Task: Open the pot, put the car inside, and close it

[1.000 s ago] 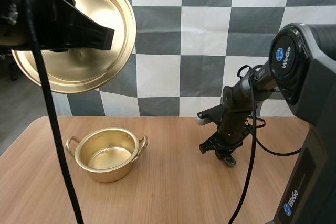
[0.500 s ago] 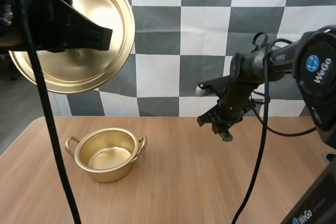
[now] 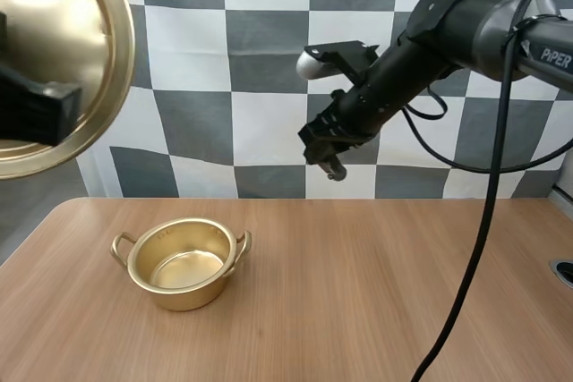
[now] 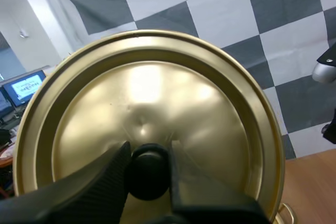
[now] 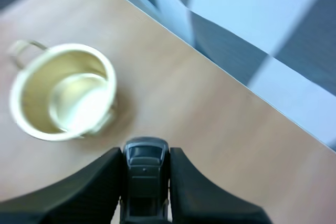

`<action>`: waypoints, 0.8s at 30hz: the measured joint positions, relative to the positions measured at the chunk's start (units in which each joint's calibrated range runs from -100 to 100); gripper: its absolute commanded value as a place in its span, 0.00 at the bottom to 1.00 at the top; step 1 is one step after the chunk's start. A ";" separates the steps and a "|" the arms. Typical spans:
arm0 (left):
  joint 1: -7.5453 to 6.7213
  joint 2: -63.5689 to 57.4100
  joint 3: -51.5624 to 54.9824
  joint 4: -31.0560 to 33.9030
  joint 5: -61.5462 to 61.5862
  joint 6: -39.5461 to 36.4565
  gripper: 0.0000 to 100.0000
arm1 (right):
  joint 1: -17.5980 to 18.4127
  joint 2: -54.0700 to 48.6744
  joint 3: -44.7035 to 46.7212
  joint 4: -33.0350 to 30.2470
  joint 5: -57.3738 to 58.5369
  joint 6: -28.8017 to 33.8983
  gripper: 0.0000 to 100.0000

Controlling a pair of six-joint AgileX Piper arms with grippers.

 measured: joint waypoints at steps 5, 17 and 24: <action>0.16 -4.87 0.00 2.53 0.00 -1.08 0.00 | 5.64 2.58 0.00 7.29 0.00 0.00 0.00; 0.16 -6.81 0.00 10.55 0.00 -1.86 0.00 | 15.50 10.22 0.00 1.70 0.00 0.00 0.00; 0.16 -7.16 0.00 10.52 0.00 -1.94 0.00 | 16.41 12.38 0.00 1.04 0.00 0.00 0.00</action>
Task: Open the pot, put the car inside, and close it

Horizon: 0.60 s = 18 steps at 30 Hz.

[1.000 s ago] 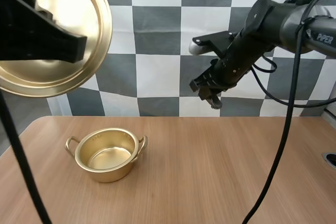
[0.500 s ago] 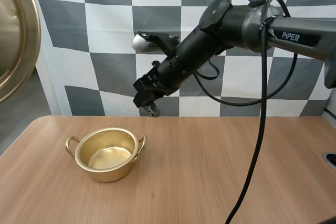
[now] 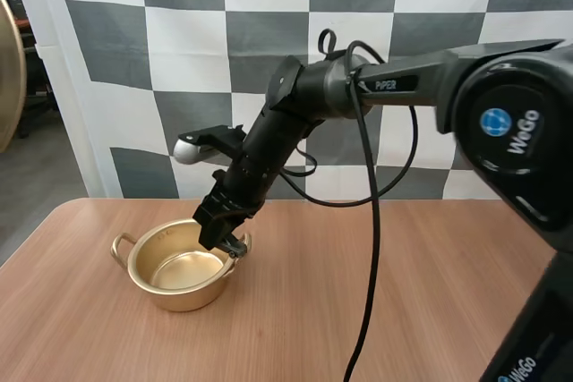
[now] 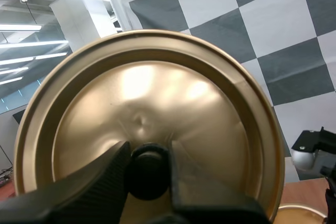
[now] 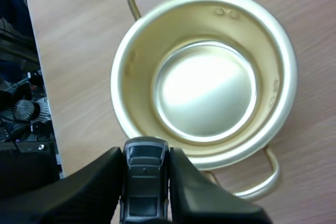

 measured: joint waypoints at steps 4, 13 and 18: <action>0.00 -0.32 0.39 0.00 0.05 0.00 0.00 | 0.62 7.50 0.00 0.47 -2.36 -0.95 0.00; 0.00 -0.70 5.53 0.00 0.01 0.00 0.00 | 4.25 19.79 -12.86 3.51 -4.28 -2.61 0.00; 0.00 -0.70 5.53 0.91 0.01 0.00 0.00 | 5.74 24.88 -16.51 2.27 -4.28 -2.23 0.00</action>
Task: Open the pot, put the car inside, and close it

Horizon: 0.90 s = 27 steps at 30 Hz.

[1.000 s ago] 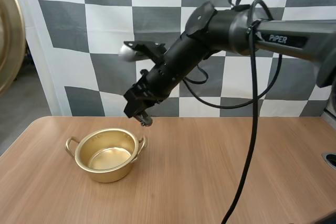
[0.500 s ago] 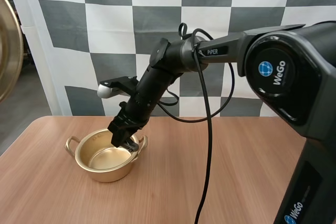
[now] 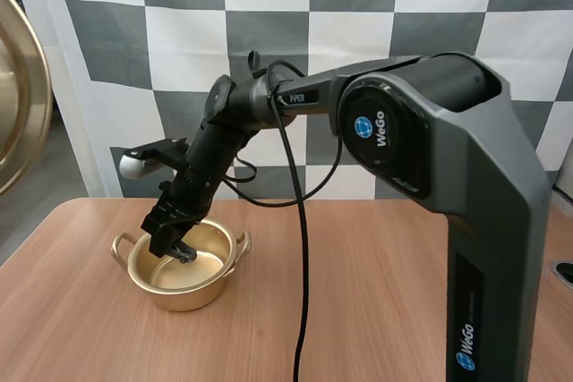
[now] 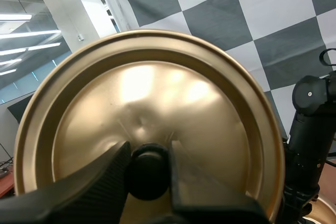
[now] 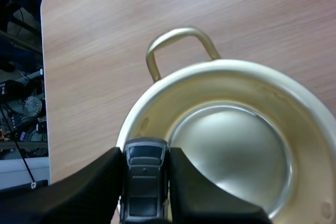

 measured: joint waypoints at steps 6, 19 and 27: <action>0.00 -0.35 0.00 0.00 -0.02 0.00 0.00 | 0.00 6.06 -3.17 -2.28 -0.55 0.25 0.00; 0.00 -0.35 0.00 -0.37 -0.02 0.00 0.00 | 0.00 8.61 -3.44 -6.46 -11.16 0.25 0.00; 0.36 -0.35 0.00 -0.69 -0.02 0.00 0.00 | 0.00 11.46 -3.44 -5.56 -11.16 0.25 0.00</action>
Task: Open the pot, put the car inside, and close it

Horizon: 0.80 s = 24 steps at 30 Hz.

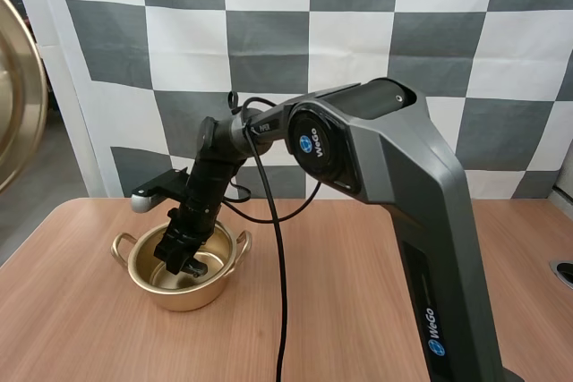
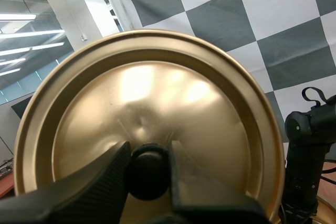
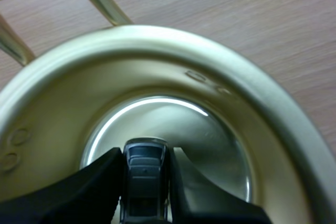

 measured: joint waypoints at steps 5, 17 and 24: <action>0.06 0.00 0.00 -0.05 0.00 0.00 0.00 | 0.00 0.00 0.00 3.02 0.00 0.08 0.00; 0.06 0.00 0.00 -0.05 0.00 0.00 0.00 | 0.00 0.00 0.00 2.37 0.51 0.11 0.98; 0.06 0.00 0.00 -0.05 0.00 0.00 0.00 | 0.00 0.00 0.00 2.61 -1.23 0.11 0.96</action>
